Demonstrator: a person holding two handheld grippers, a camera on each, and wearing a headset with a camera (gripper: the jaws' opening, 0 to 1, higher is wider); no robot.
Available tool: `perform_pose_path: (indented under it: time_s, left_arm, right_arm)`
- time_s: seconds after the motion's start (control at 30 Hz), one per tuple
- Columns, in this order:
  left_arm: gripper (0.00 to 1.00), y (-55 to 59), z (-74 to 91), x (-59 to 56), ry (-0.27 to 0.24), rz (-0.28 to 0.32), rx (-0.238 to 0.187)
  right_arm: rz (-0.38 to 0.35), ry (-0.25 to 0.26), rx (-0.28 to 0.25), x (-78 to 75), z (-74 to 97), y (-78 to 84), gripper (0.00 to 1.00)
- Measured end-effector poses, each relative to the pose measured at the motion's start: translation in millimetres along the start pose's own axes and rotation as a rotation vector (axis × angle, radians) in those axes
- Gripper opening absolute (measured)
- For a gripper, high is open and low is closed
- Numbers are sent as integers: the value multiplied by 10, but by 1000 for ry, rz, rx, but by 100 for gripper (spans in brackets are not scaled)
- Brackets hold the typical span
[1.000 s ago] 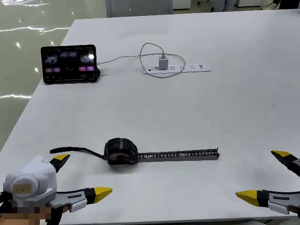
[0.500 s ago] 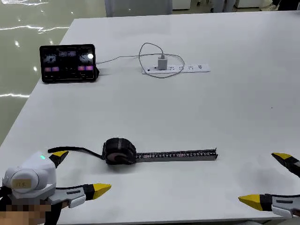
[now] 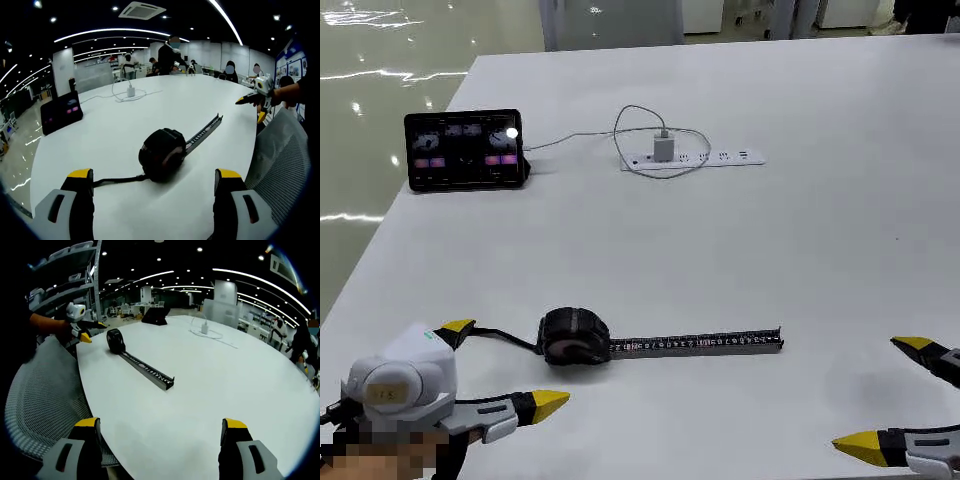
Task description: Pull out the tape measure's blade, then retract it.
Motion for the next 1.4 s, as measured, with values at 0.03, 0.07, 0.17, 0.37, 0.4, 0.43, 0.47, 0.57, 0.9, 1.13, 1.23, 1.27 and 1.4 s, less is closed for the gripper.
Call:
perform_pose_path:
  time_s: [0.03, 0.07, 0.17, 0.37, 0.4, 0.43, 0.47, 0.57, 0.9, 1.13, 1.23, 1.27, 1.4]
  left_arm:
    - [99, -15, -35, -14, 5, 5, 5]
    - [99, -23, -53, -36, 6, 1, 14]
    - [99, -61, -102, -114, 18, -19, 33]
    - [99, -216, -197, -223, 35, 34, 7]
    - [99, -230, -213, -232, 38, 40, 5]
    - [99, -240, -231, -238, 38, 44, 5]
    - [99, -256, -257, -248, 31, 47, 8]
    - [99, -274, -303, -267, 18, 77, 15]
    - [99, -334, -499, -308, -88, 49, 8]
    - [99, -330, -633, -282, -163, 53, -24]
    - [99, -318, -677, -280, -191, 103, -35]
    - [99, -316, -683, -274, -212, 127, -42]
    - [99, -306, -704, -272, -274, 192, -73]
  right_arm:
    - [8, -3, 3, -1, 1, -13, 99]
    - [14, -5, 8, -6, 0, -17, 99]
    - [38, -5, 23, -32, 5, -43, 99]
    - [64, -25, 29, -98, -15, -109, 99]
    - [64, -28, 29, -108, -17, -118, 99]
    - [67, -28, 29, -116, -18, -130, 99]
    - [74, -26, 30, -127, -14, -160, 99]
    - [108, -37, 43, -157, -37, -181, 99]
    - [242, -100, 100, -187, -141, -277, 99]
    - [314, -138, 121, -203, -240, -413, 99]
    - [336, -138, 125, -246, -296, -480, 99]
    - [339, -138, 126, -256, -312, -500, 99]
    - [361, -147, 127, -264, -398, -591, 99]
Point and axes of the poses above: the centre of the closed fingertips' face, and the gripper's own axes: z roughly backward along the fingers, x roughly to its left, y roughly out of its underside, the point moved 5 cm from there along z, roughly backward along the fingers, and after that the axes turned 7 degrees about z, right-handed, at the moved point
